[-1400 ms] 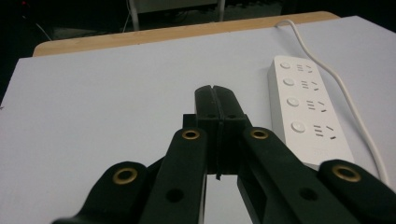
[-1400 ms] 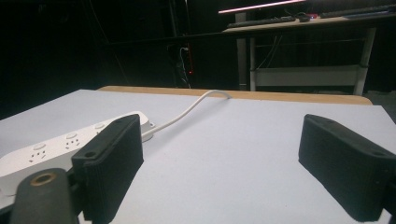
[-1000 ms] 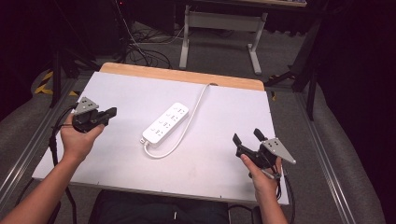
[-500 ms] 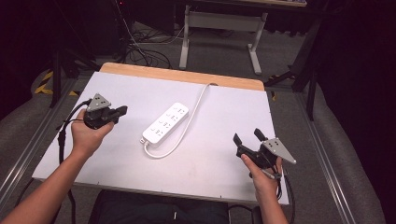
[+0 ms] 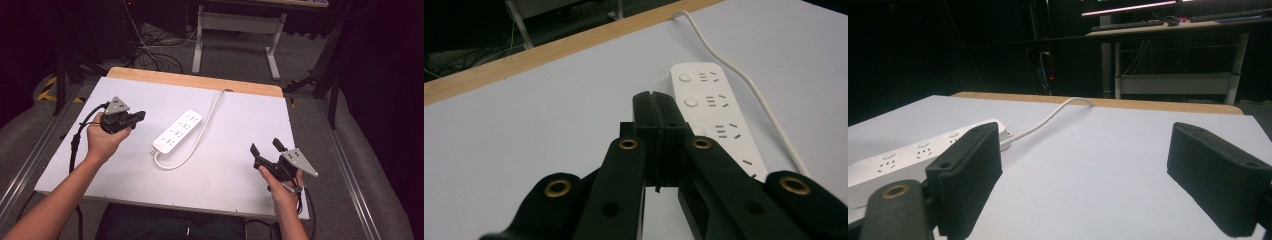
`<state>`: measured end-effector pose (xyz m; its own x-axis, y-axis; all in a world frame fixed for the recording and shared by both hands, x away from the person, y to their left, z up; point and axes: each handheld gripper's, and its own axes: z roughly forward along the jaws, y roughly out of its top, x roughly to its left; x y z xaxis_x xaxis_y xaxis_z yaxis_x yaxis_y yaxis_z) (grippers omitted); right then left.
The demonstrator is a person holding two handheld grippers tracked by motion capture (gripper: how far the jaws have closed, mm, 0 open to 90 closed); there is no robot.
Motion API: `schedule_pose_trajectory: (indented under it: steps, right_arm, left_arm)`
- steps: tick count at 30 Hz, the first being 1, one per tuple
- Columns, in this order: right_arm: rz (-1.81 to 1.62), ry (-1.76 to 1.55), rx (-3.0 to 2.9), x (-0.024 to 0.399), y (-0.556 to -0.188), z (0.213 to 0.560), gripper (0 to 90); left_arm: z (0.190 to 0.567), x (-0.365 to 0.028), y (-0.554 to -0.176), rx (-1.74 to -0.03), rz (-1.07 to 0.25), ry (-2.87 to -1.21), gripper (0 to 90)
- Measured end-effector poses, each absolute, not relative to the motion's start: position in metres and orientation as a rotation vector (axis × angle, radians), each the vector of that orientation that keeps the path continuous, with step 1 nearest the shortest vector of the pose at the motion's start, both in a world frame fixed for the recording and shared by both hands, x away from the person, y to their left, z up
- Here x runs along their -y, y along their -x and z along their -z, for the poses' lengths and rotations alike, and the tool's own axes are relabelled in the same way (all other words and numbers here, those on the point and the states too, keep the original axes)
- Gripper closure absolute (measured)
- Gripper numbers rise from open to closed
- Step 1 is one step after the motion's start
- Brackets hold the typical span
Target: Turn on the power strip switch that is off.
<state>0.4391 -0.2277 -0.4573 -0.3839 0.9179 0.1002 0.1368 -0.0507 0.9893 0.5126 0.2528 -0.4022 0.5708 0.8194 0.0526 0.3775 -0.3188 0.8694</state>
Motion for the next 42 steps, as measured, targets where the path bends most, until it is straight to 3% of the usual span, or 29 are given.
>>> schedule_pose_trajectory:
  steps: [42]
  right_arm:
    - [-1.484, -1.158, -1.543, 0.234, -0.43, 0.457, 15.1]
  left_arm:
    - [0.421, -0.184, -0.567, -0.845, -0.518, -2.077, 90.0]
